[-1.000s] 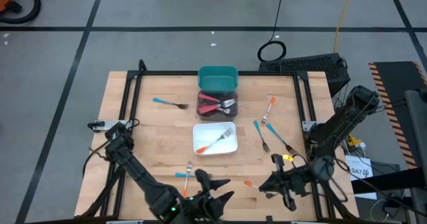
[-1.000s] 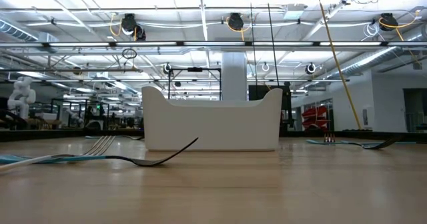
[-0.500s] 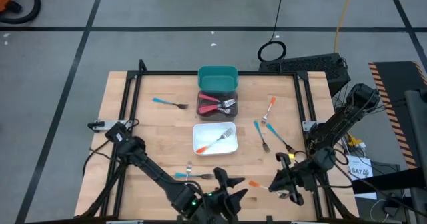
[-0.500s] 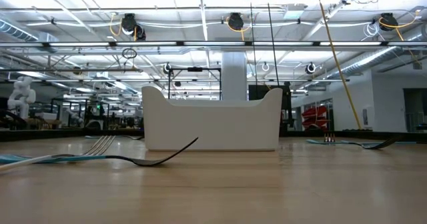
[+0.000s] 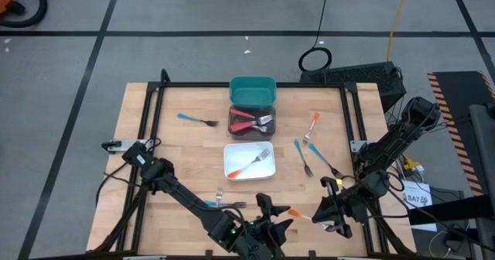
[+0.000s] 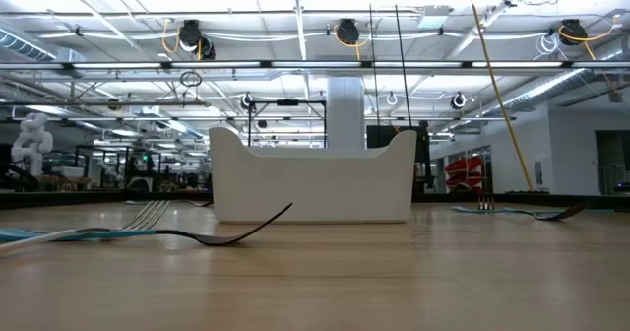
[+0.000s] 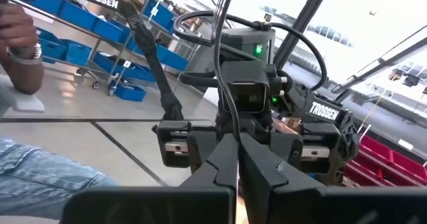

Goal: Sort silverware by color (type)
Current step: Put the left orange fork into the white bin

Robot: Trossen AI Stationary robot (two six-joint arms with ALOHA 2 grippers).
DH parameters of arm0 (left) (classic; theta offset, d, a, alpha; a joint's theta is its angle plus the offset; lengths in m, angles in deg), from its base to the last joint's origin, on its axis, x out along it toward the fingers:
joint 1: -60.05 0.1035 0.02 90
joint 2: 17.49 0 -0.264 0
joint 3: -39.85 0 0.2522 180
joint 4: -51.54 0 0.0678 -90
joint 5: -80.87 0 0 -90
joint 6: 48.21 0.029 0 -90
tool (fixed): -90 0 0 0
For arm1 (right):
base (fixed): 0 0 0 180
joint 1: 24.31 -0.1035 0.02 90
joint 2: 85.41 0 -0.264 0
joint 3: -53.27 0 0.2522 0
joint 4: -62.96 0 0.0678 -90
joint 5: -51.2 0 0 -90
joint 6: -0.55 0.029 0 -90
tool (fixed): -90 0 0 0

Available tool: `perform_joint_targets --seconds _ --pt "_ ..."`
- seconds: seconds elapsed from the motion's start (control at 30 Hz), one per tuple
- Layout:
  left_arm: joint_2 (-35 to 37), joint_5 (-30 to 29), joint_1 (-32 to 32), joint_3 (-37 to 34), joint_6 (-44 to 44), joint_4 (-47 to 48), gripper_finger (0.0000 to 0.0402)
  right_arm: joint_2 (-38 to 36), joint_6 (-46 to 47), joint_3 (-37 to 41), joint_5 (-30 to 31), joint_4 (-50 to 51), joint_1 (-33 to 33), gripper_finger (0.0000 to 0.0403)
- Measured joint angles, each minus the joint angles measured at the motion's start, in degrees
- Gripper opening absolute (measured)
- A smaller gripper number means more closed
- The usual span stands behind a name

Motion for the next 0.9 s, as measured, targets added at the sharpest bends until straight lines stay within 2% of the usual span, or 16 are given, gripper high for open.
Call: perform_joint_targets --seconds 0.3,0.57,0.67,0.9 --pt "-0.61 0.07 0.34 0.02 -0.85 -1.11 0.0198 0.0 -1.15 0.0 -1.23 -1.55 -0.02 0.0" --pt "-2.23 -1.84 0.82 -0.02 2.82 -3.9 0.0193 0.0 -0.9 0.0 -1.22 -1.52 -0.02 0.0" --pt "-2.23 -2.05 0.82 -0.02 2.8 -4.47 0.0171 0.0 -0.8 0.0 -1.21 -1.48 -0.02 0.0" --pt "-2.32 -2.08 0.61 -0.02 3.86 -6.0 0.0088 0.0 -0.6 0.0 -1.16 -1.27 -0.02 0.0"
